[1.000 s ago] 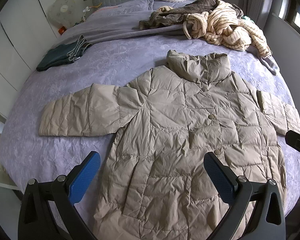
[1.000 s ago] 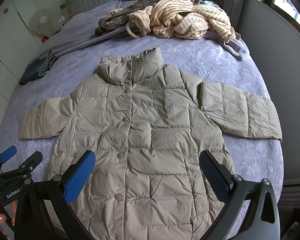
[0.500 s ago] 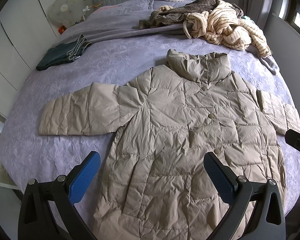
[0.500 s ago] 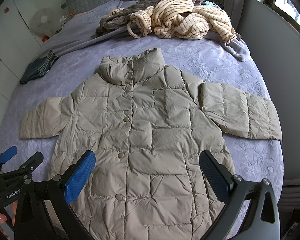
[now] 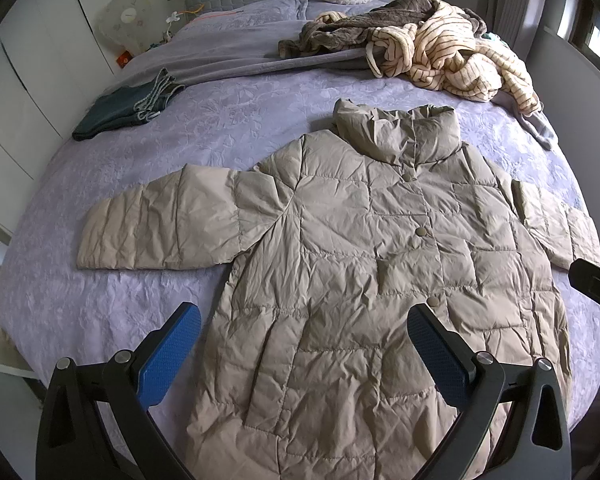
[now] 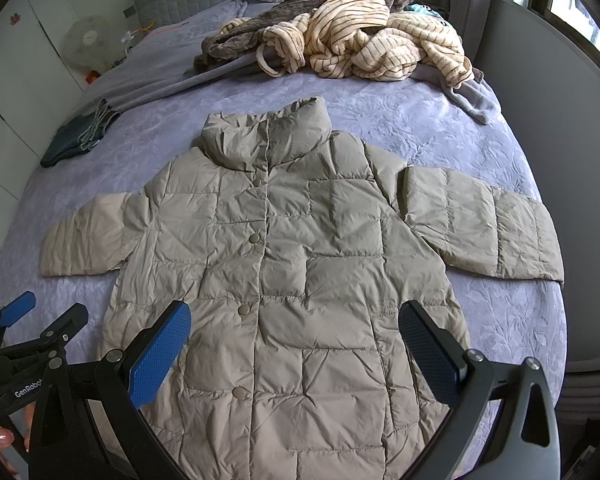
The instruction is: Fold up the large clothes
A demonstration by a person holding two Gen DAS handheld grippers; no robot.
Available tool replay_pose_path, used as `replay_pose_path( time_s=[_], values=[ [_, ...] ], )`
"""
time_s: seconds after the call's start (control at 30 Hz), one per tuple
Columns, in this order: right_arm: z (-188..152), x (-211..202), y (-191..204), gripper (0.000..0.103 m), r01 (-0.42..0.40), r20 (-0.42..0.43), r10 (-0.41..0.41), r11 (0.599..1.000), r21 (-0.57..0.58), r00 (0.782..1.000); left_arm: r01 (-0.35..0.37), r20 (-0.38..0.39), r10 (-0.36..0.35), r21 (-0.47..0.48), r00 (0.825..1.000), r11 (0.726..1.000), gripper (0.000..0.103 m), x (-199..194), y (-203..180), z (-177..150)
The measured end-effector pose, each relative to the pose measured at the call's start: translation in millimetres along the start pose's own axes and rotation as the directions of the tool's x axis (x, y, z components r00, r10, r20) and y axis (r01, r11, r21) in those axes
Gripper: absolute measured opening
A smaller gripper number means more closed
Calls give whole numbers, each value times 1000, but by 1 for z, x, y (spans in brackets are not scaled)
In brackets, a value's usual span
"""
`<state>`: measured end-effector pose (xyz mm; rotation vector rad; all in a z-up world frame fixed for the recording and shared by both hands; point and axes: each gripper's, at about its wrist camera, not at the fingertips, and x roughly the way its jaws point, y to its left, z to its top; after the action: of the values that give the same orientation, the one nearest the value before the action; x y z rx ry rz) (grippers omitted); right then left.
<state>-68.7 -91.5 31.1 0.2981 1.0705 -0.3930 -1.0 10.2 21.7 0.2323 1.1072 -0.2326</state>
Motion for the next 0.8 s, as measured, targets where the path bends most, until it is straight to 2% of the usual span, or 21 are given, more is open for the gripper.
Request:
replay_pose_path(
  time_s=[0.63, 0.8],
  values=[
    [-2, 1, 2, 103, -14, -7, 14, 1000, 6, 1000, 9, -10, -9, -23, 1000, 1000, 103, -3, 4, -1],
    [-4, 5, 7, 103, -27, -25, 28, 999, 37, 999, 33, -40, -35, -49, 999, 998, 103, 8, 12, -7]
  ],
)
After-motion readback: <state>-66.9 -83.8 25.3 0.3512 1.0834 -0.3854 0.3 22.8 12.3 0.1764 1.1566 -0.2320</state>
